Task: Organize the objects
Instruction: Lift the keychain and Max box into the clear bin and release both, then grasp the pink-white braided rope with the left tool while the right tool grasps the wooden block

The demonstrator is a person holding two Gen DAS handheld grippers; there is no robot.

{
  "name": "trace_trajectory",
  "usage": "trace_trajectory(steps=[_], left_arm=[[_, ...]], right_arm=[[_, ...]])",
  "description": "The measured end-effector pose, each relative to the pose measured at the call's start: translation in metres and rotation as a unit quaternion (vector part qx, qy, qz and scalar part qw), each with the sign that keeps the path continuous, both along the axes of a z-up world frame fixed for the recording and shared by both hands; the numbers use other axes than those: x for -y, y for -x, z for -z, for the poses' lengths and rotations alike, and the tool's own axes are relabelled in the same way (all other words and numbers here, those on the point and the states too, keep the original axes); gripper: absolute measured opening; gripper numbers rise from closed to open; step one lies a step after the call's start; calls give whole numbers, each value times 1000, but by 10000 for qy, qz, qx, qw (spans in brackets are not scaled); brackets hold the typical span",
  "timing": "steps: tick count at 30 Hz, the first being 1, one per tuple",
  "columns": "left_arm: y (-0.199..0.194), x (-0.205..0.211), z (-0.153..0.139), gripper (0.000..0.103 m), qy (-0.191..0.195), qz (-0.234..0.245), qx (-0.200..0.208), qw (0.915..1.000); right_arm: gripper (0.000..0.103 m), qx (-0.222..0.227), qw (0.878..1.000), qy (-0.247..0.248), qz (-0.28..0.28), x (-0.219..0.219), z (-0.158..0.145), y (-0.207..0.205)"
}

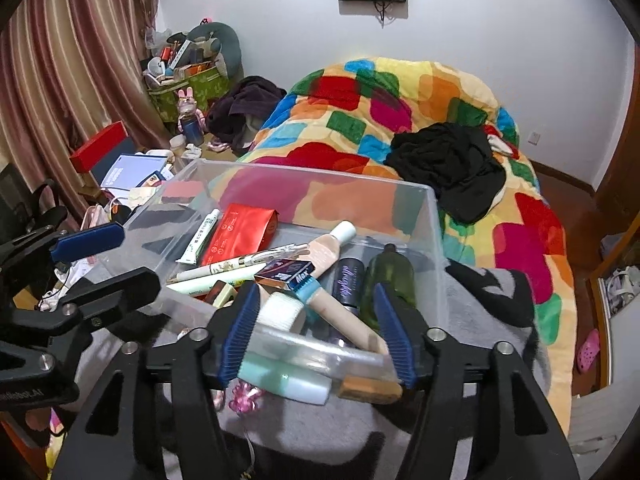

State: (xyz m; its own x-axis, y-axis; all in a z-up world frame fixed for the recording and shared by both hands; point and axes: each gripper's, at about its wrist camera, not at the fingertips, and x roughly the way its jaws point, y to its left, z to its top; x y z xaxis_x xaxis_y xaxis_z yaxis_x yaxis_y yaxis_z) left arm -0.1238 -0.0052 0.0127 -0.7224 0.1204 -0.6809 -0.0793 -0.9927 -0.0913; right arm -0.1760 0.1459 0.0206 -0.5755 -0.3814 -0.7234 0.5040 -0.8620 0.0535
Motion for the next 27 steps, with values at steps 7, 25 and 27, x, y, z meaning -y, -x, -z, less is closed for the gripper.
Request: trace_trajectory(steps=[7, 25, 27], left_arm=[[-13, 4, 1, 75, -59, -84, 11, 9999], [-21, -36, 68, 75, 236, 446, 1081, 9929], [-20, -39, 70, 75, 295, 477, 1094, 9924]], right_arm=[[70, -238, 9996, -48, 165, -29, -7, -21], [71, 632, 9964, -221, 513, -68, 52, -24], [71, 688, 9959, -129, 580, -65, 54, -18]])
